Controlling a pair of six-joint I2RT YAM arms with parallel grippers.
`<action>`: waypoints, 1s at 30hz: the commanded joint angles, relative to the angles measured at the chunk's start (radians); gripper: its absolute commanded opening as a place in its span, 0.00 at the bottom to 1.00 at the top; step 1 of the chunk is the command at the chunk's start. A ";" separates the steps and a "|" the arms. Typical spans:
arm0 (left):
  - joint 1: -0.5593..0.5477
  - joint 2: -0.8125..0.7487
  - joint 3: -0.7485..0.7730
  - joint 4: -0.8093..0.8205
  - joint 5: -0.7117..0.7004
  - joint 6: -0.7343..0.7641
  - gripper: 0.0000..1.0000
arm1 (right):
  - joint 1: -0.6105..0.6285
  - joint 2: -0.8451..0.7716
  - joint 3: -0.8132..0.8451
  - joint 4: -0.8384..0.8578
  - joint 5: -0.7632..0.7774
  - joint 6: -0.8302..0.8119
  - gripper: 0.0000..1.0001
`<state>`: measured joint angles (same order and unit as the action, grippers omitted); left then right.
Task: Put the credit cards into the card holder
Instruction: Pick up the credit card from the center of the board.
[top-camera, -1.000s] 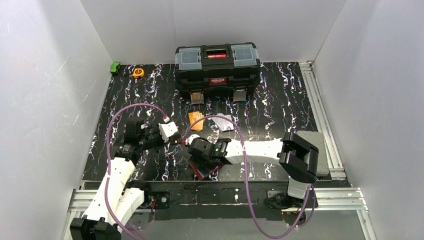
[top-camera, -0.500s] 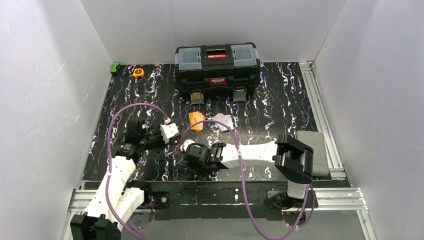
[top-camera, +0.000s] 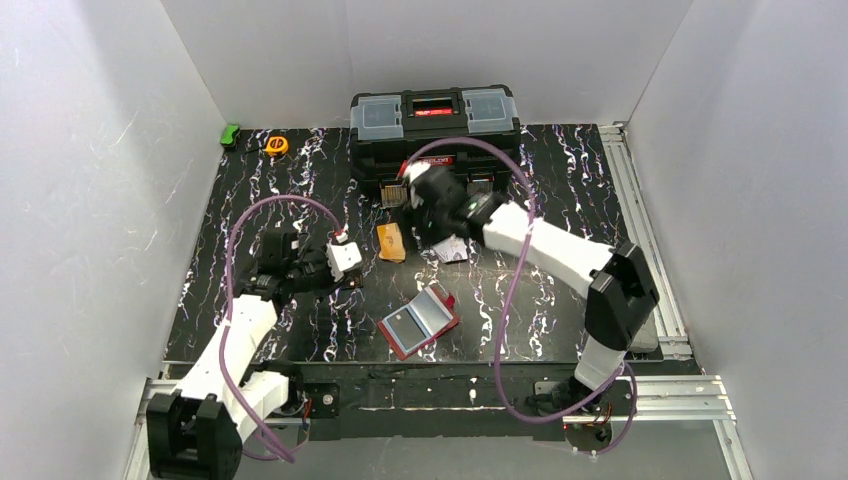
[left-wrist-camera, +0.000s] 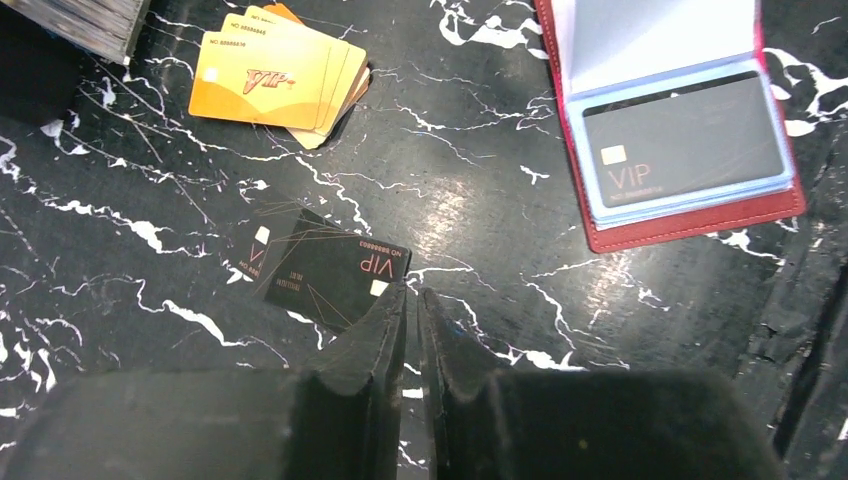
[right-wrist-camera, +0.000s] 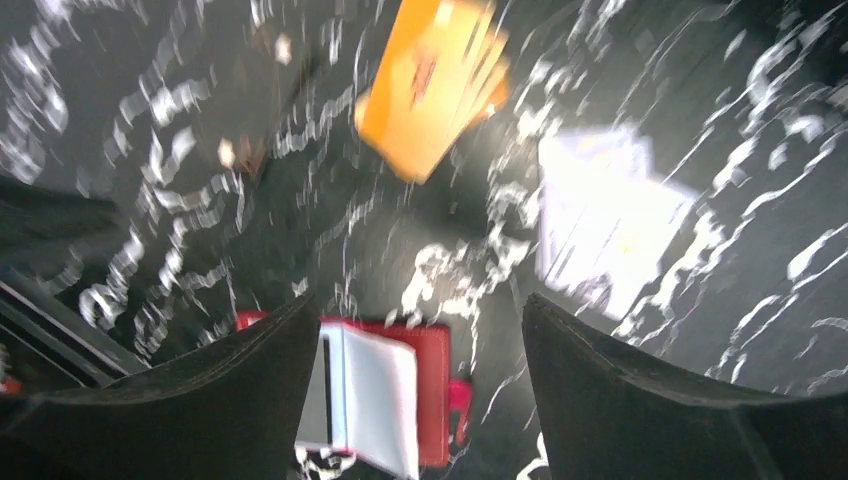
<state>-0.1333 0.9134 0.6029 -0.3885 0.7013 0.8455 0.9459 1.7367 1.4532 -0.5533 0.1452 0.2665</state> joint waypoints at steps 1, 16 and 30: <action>0.001 0.112 0.040 0.114 0.044 0.069 0.12 | -0.142 0.023 0.155 0.002 -0.235 0.045 0.80; -0.017 0.812 0.275 0.649 0.042 0.502 0.45 | -0.256 0.348 0.235 0.282 -0.378 0.203 0.56; 0.003 0.871 0.086 0.869 0.169 1.024 0.58 | -0.319 0.376 0.171 0.360 -0.480 0.322 0.63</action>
<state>-0.1310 1.7767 0.7216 0.4587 0.8093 1.7664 0.6220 2.0911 1.5764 -0.2298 -0.2993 0.5579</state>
